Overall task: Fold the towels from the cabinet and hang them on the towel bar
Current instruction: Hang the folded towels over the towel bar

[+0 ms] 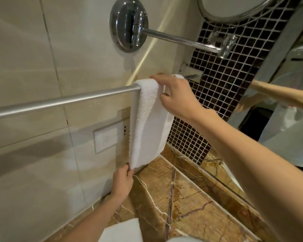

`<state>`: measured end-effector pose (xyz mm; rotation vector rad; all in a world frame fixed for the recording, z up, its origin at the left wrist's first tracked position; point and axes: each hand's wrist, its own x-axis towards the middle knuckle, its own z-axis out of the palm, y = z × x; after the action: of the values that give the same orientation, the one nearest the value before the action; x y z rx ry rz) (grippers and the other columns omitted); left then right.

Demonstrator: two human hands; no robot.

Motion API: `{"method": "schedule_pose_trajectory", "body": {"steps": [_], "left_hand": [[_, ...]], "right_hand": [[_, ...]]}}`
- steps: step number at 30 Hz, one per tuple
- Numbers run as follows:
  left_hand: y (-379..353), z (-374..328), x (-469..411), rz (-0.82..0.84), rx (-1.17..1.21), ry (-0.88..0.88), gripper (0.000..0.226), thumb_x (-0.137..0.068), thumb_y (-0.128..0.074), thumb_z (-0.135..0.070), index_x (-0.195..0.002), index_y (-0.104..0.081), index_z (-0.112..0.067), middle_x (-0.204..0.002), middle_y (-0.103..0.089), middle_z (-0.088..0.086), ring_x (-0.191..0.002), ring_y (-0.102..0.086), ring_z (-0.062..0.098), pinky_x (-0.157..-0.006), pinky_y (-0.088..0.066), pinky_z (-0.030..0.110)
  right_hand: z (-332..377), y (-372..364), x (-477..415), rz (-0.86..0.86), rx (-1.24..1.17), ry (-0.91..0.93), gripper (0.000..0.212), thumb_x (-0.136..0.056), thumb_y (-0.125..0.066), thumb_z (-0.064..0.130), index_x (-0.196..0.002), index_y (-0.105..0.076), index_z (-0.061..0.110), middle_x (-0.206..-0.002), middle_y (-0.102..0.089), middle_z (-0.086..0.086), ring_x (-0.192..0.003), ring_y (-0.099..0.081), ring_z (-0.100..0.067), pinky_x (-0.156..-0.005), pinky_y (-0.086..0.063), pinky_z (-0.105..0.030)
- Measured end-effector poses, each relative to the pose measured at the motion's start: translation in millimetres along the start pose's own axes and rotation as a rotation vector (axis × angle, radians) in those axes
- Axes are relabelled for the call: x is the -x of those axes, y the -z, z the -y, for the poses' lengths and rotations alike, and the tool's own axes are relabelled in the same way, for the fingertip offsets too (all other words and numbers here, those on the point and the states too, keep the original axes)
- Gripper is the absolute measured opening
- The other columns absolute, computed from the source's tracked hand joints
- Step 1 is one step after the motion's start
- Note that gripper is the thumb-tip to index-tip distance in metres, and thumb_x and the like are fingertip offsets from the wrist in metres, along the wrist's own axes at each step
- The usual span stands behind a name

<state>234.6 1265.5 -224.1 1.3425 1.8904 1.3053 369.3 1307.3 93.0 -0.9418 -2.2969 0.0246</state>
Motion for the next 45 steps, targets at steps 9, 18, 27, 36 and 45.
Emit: {"method": "schedule_pose_trajectory", "body": {"steps": [9,18,27,36,45], "left_hand": [[-49,-21,-30,0.072,0.021,-0.030,0.006,-0.088,-0.062,-0.010,-0.086,-0.067,-0.011,-0.076,-0.068,-0.002,-0.069,-0.062,0.013,-0.064,-0.050,0.031],[-78,-32,-38,0.128,0.059,-0.062,0.007,-0.090,-0.060,-0.010,-0.091,-0.067,-0.010,-0.082,-0.071,0.000,-0.078,-0.066,0.014,-0.074,-0.054,0.034],[-82,-33,-39,0.131,0.093,-0.044,0.013,-0.090,-0.059,-0.009,-0.099,-0.068,-0.009,-0.087,-0.071,0.002,-0.083,-0.067,0.015,-0.080,-0.055,0.040],[-49,-52,-37,0.190,-0.021,-0.073,0.018,-0.090,-0.061,-0.019,-0.107,-0.064,-0.015,-0.098,-0.071,0.001,-0.083,-0.064,0.009,-0.077,-0.054,0.028],[4,-46,14,0.301,-0.139,-0.107,0.050,-0.094,-0.055,-0.023,-0.142,-0.039,-0.017,-0.128,-0.060,0.004,-0.113,-0.059,0.013,-0.099,-0.045,0.029]], "right_hand": [[-63,6,-13,0.003,-0.001,-0.126,0.053,-0.084,-0.045,0.000,-0.135,-0.055,0.014,-0.138,-0.055,-0.001,-0.131,-0.046,-0.013,-0.109,-0.031,-0.022],[-93,5,-18,-0.061,-0.131,-0.154,0.054,-0.082,-0.043,-0.013,-0.129,-0.059,0.007,-0.131,-0.059,-0.010,-0.125,-0.052,-0.018,-0.100,-0.047,-0.023],[-92,4,-18,-0.095,-0.164,-0.127,0.053,-0.078,-0.043,-0.014,-0.123,-0.062,0.006,-0.121,-0.064,-0.006,-0.111,-0.056,-0.011,-0.092,-0.048,-0.014],[-68,10,-7,-0.011,0.142,-0.143,0.056,-0.082,-0.047,-0.003,-0.137,-0.044,0.010,-0.142,-0.043,-0.016,-0.126,-0.047,-0.033,-0.101,-0.044,-0.035],[-54,-40,121,0.248,0.132,-0.278,0.065,-0.086,-0.052,0.011,-0.146,-0.032,0.027,-0.158,-0.018,-0.005,-0.139,-0.035,-0.027,-0.107,-0.041,-0.038]]}}
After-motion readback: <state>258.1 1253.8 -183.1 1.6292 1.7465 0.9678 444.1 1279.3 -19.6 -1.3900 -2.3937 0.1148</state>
